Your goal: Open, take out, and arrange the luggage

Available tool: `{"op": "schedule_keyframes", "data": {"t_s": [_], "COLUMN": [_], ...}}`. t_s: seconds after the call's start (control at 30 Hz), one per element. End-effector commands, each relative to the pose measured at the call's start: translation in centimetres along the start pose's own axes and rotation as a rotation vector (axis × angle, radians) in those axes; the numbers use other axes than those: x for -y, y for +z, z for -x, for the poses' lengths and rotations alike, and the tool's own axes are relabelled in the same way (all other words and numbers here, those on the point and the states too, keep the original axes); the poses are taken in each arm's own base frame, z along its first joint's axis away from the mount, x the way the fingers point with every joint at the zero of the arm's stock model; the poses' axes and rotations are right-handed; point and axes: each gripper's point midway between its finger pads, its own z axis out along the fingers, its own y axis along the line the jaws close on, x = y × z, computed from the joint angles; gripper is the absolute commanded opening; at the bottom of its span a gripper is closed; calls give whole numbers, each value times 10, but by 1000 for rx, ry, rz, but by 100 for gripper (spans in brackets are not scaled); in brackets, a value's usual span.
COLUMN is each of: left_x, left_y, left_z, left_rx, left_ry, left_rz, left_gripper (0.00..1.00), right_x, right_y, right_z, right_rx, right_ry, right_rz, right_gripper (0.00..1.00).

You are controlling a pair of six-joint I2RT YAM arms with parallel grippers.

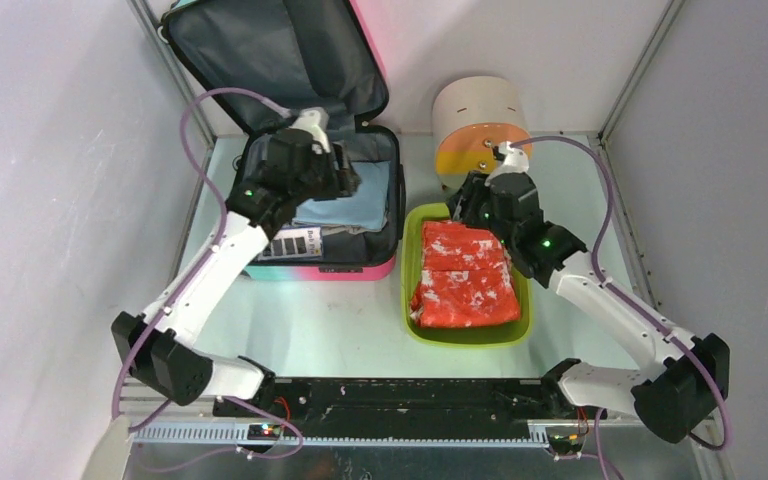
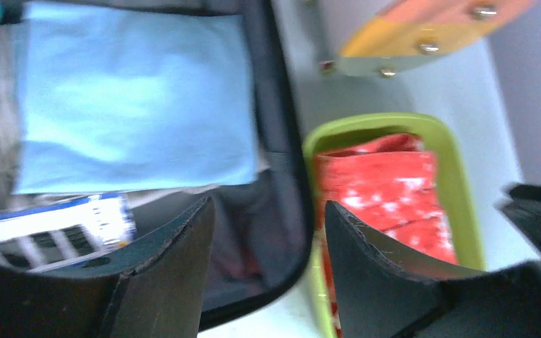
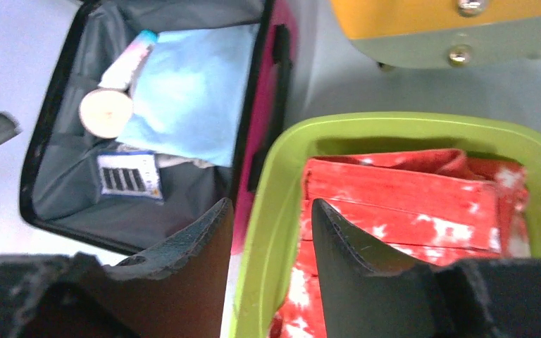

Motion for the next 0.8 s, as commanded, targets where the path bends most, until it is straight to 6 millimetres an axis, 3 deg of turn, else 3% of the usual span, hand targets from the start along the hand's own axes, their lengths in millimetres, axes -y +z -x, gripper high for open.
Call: {"op": "schedule_keyframes", "data": {"t_s": [0.0, 0.23, 0.43, 0.53, 0.77], "left_x": [-66, -155, -189, -201, -237], "left_y": [3, 31, 54, 61, 72], "left_z": [-9, -22, -43, -53, -74], "left_rx": [-120, -256, -322, -345, -376], "left_ry": [47, -56, -106, -120, -204], "left_rz": [83, 148, 170, 178, 216], "left_gripper": [65, 70, 70, 70, 73], "right_x": [-30, -69, -88, -101, -104], "right_y": [0, 14, 53, 60, 68], "right_z": [11, 2, -15, -20, -29], "right_rx": [36, 16, -55, -58, -66], "right_ry": [-17, -58, -55, -71, -86], "right_rz": [28, 87, 32, 45, 46], "right_gripper": [45, 42, 45, 45, 45]}}
